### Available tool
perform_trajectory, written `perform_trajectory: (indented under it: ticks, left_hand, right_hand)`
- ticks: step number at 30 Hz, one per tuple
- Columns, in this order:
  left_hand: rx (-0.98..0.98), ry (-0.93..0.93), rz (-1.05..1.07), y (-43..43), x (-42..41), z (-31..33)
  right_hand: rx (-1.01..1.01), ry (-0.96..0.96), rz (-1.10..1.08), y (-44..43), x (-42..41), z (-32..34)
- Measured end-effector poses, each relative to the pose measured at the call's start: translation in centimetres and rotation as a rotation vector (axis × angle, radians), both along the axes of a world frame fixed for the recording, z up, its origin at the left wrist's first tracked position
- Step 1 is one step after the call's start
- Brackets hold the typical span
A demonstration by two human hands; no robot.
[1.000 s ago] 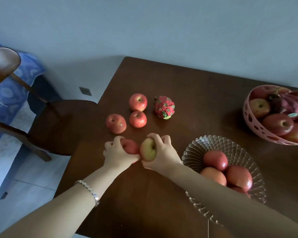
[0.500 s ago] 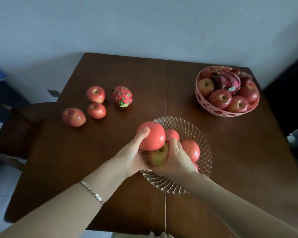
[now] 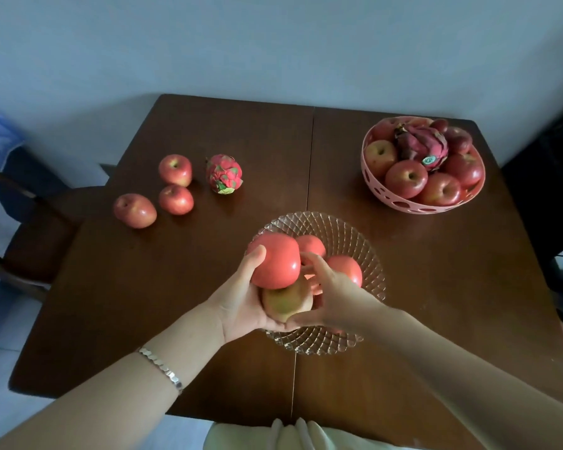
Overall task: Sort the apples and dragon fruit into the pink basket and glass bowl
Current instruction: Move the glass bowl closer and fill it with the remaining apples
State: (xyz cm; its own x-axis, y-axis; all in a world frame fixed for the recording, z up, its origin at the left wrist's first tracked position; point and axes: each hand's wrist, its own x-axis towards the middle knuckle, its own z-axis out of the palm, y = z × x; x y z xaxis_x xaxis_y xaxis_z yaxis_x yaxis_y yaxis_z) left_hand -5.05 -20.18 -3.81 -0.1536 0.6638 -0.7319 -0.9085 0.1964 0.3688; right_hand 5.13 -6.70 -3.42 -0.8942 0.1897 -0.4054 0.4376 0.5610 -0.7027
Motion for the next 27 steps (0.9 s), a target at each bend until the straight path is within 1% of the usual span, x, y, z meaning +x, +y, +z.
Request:
perform_trajectory:
  ticks: [1, 3, 5, 8, 10, 12, 15, 17, 21, 23, 25, 27]
  left_hand:
    - [-0.024, 0.005, 0.033, -0.1, 0.0, -0.2]
    - [-0.068, 0.046, 0.084, -0.3, -0.2, -0.5]
    - [-0.084, 0.103, 0.113, -0.4, -0.5, -0.8]
    - [-0.082, 0.168, 0.102, -0.4, -1.0, -0.9]
    - [-0.077, 0.180, 0.087, -0.3, -1.3, -0.8]
    - [-0.078, 0.156, 0.097, -0.1, -1.4, -0.8]
    - [-0.083, 0.132, 0.106, -0.1, -1.2, -1.0]
    - [-0.090, 0.119, 0.111, -0.1, -0.9, -1.1]
    - [-0.102, 0.118, 0.103, -0.1, -1.1, -1.1]
    - [-0.111, 0.133, 0.093, 0.0, -1.2, -0.9]
    - [-0.105, 0.127, 0.101, 0.2, -1.2, -0.9]
    - [-0.102, 0.116, 0.110, 0.3, -1.2, -0.8]
  right_hand:
    - [0.020, 0.015, -0.020, 0.9, 0.0, -0.3]
    - [0.120, 0.047, -0.171, 3.1, 0.0, -1.5]
    - [0.209, -0.032, -0.262, 5.0, 0.0, -2.9]
    - [0.244, -0.225, -0.198, 6.2, -0.3, -4.9]
    - [0.256, -0.254, -0.175, 6.4, -0.6, -5.5]
    - [0.309, -0.239, -0.163, 7.0, -0.7, -5.5]
    - [0.427, -0.165, -0.154, 7.9, -0.3, -5.5]
    - [0.460, -0.125, -0.181, 8.2, -0.1, -5.7]
    - [0.505, -0.049, -0.154, 8.0, -0.2, -6.3]
    - [0.501, -0.053, -0.098, 7.9, -0.1, -6.6]
    - [0.497, -0.082, 0.012, 8.3, 0.1, -6.6]
    - [0.468, -0.117, 0.055, 8.9, -0.2, -6.3]
